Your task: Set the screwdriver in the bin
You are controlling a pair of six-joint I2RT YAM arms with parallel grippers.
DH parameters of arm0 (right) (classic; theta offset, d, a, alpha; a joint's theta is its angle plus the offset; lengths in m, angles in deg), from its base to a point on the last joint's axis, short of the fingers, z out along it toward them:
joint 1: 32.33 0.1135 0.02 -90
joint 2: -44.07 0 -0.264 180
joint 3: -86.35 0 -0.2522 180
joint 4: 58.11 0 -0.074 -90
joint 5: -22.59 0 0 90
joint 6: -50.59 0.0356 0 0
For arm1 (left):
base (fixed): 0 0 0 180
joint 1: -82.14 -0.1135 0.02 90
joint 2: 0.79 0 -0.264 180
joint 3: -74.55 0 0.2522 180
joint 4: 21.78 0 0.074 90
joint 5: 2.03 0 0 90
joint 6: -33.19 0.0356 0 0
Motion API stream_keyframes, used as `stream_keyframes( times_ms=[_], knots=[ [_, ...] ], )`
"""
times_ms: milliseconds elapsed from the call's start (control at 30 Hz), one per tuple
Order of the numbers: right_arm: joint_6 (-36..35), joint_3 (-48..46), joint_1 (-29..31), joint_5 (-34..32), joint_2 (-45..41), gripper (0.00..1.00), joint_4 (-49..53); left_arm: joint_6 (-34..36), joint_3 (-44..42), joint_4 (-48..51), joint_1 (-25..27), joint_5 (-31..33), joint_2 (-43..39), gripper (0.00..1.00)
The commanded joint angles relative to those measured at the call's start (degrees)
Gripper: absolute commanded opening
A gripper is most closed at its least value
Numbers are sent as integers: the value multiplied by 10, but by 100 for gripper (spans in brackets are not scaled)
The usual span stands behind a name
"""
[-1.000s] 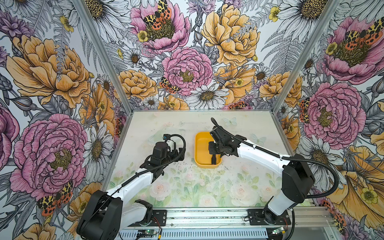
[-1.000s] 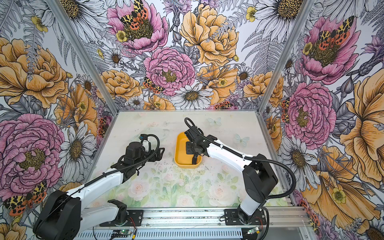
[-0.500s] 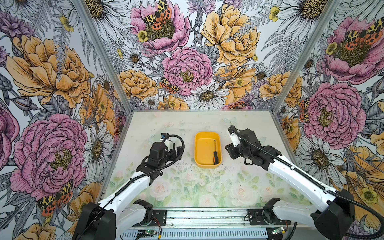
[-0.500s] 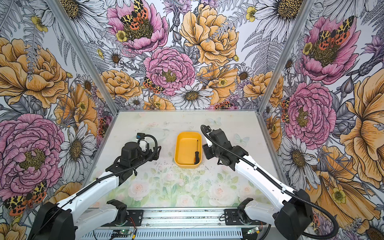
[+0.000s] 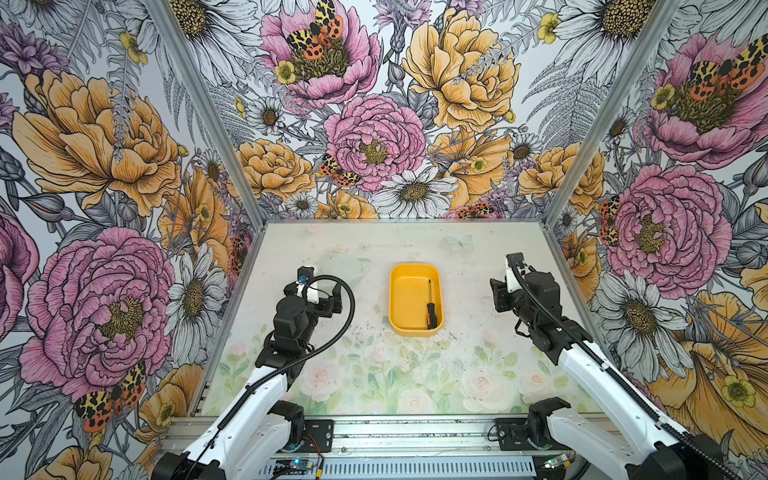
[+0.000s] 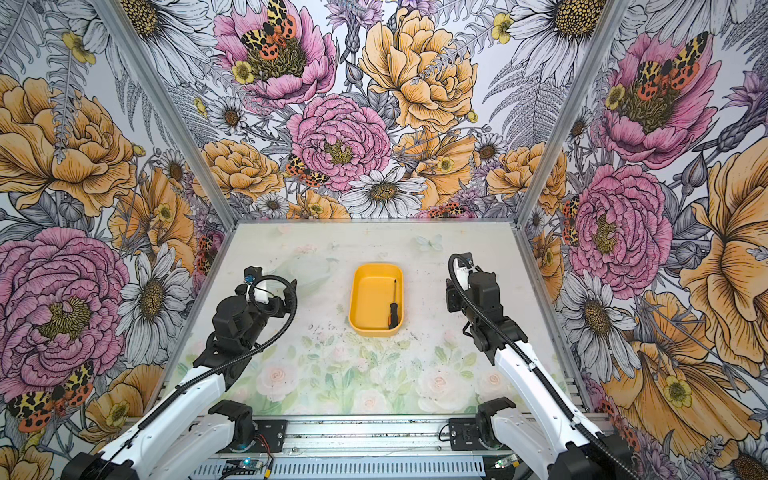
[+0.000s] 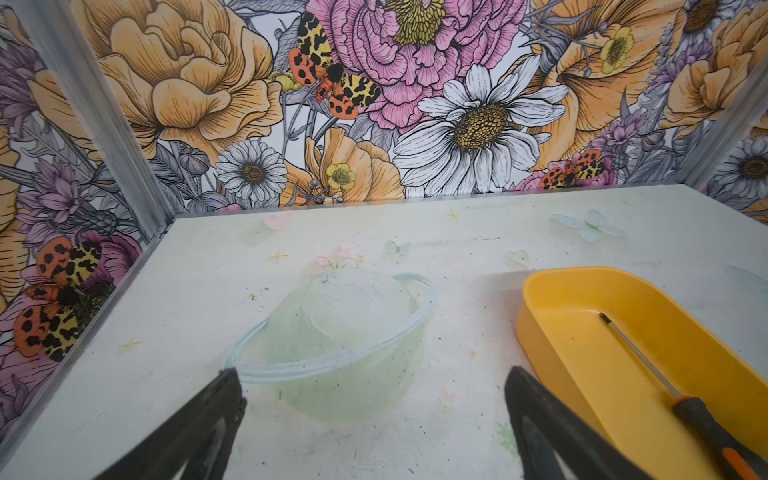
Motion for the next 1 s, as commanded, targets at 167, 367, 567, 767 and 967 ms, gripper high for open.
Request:
stream_keyframes(
  times_ms=[167,367,567,767,967],
  knots=[
    [2,-129,-97,-31,13,46,-278,-6,-46,-110,-84,-44,16,99],
    [8,-185,-133,-27,82,46,-443,-15,-65,-180,-118,-71,72,99],
    [17,-176,-133,12,212,45,-542,-21,-82,-255,-145,-86,138,99],
    [15,-175,-134,-1,305,45,-630,-35,-90,-348,-168,-114,208,99],
    [26,-134,-133,-33,330,49,-573,-35,-78,-463,-172,-107,311,99]
  ],
)
